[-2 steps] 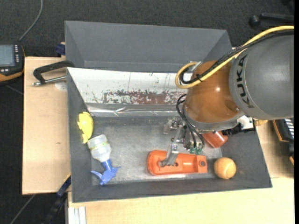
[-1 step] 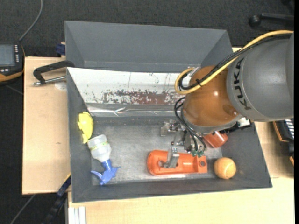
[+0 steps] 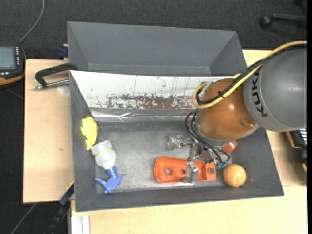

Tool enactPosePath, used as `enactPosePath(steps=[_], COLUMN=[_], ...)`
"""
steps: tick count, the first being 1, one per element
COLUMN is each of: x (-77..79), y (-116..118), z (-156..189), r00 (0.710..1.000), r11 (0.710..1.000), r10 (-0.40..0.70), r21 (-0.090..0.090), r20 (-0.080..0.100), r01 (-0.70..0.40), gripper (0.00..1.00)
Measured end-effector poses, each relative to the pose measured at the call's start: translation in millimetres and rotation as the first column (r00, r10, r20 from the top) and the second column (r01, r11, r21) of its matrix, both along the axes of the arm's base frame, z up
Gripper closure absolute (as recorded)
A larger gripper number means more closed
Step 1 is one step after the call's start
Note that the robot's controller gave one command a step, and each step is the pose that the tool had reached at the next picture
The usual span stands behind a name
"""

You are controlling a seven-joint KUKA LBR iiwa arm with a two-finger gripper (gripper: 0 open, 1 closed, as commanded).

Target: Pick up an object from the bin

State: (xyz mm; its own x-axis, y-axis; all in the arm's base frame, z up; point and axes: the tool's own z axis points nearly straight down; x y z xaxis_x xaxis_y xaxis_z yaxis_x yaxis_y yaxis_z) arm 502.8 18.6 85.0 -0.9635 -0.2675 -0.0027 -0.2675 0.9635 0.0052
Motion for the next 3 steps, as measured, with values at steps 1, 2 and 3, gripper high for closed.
enactPosePath(steps=[1, 2, 3], x=[-0.9, 28.2, 27.9], y=[-8.9, 6.5, 6.6], z=[-13.7, -14.0, -14.0], r00=[1.0, 0.745, 0.745], r11=[1.0, 0.745, 0.745], r10=[0.013, 0.667, 0.667], r21=[0.0, -0.003, -0.002], r20=[0.004, 0.01, 0.008], r01=[-0.013, -0.667, -0.667], gripper=[0.0, 1.0, 1.0])
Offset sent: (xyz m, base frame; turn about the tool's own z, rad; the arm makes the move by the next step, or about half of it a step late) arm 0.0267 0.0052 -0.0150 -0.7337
